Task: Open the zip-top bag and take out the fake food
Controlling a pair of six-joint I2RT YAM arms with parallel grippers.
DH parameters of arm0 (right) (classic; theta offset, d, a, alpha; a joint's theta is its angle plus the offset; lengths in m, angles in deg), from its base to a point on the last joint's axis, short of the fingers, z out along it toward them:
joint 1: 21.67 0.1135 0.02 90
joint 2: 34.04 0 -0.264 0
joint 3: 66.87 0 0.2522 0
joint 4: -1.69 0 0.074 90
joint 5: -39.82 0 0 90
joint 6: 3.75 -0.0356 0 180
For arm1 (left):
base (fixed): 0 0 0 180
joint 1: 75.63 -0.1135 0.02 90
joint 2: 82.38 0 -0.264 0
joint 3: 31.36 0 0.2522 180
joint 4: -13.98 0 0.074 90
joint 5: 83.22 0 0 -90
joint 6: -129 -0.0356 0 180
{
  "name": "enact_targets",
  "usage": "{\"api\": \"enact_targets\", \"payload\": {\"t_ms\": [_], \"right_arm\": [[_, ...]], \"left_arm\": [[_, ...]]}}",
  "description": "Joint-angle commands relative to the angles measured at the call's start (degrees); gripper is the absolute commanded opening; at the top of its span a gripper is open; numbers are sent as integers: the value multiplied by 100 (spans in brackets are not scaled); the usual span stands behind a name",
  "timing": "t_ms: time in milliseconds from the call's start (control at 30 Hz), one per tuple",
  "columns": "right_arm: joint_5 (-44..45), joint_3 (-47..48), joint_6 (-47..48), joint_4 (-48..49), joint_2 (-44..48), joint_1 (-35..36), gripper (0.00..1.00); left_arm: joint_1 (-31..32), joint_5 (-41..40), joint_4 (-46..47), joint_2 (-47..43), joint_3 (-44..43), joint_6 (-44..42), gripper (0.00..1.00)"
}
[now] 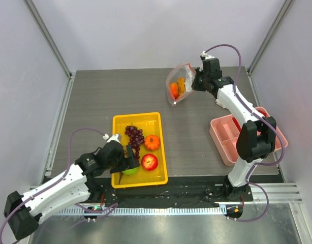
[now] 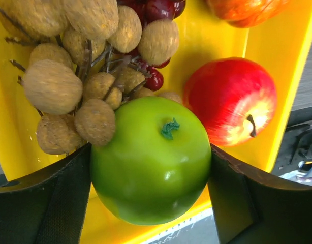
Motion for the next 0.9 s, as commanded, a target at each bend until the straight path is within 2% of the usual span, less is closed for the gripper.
{"api": "enact_targets", "payload": {"t_ms": [0,67,133,267,333,400,467,533,667,700,733,767,833,867], "right_arm": [[-98,-77,-54,216,365,13,1],[-80,-68,-45,216,374,13,1],[-89,-42,-45,216,365,22,1],[-151,81,-53,146,356,22,1],[-142,134,-19,93,374,57,1],[-124,152,-1,41,418,101,1],[-98,178,-1,6,435,171,1],[-45,257,17,-82,444,250,1],[253,520,34,-284,435,522,1],[297,538,34,-337,462,549,1],[332,556,26,-364,479,576,2],[359,573,8,-381,488,602,1],[403,582,-18,-425,541,646,1],[412,582,-18,-425,558,655,1]], "left_arm": [[43,-85,83,-34,-341,-158,94],[43,248,469,-280,-342,-325,99],[34,592,935,-412,-342,-370,100],[34,567,849,-360,-719,-510,100],[43,479,1128,-334,-1052,-842,98],[34,417,1550,-98,-1325,-1125,88],[34,487,2294,262,-1929,-1537,70],[34,505,2640,1122,-2484,-1776,63],[-36,637,3133,2827,-4309,-2311,47],[-175,680,3125,3135,-4611,-2304,44],[-246,776,3082,3834,-4979,-2208,36],[-334,934,3107,4120,-5496,-2068,27],[-422,892,3273,4883,-5895,-1979,25],[-458,874,3301,5174,-6088,-1979,17]]}}
